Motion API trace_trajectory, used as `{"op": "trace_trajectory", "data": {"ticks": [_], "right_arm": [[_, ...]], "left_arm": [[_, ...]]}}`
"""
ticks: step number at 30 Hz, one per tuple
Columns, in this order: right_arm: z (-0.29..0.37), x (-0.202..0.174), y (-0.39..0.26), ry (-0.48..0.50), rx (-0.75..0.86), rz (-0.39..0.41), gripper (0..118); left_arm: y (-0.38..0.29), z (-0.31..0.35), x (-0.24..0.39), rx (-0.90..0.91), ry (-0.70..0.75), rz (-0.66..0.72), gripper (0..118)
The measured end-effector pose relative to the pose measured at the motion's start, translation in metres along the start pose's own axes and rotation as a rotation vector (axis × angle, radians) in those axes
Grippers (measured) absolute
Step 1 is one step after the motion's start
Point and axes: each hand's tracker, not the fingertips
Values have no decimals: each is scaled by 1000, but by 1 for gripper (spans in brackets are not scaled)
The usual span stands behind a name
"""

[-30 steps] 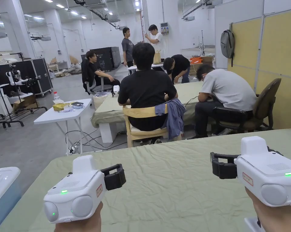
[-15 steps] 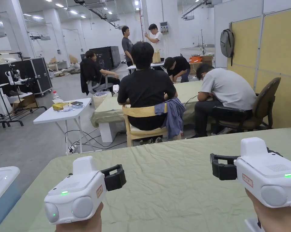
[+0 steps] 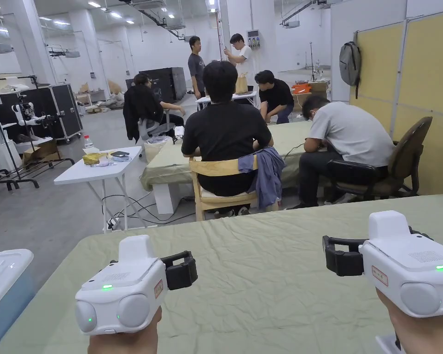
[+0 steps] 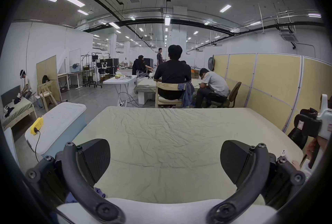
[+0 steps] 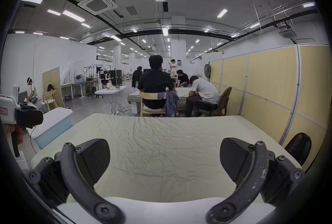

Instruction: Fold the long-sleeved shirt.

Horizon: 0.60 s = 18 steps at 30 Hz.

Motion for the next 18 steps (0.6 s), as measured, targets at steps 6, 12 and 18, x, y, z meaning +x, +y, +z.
{"op": "trace_trajectory", "data": {"ticks": [6,12,18], "right_arm": [[-2,-3,-1,8,-6,6,118],[-3,-7,-4,17,-24,6,118],[-3,-9,-3,27,-28,6,118]], "left_arm": [[-2,4,12,47,27,-15,118],[1,12,6,20,-95,68,118],[-5,21,14,46,-31,-51,116]]}}
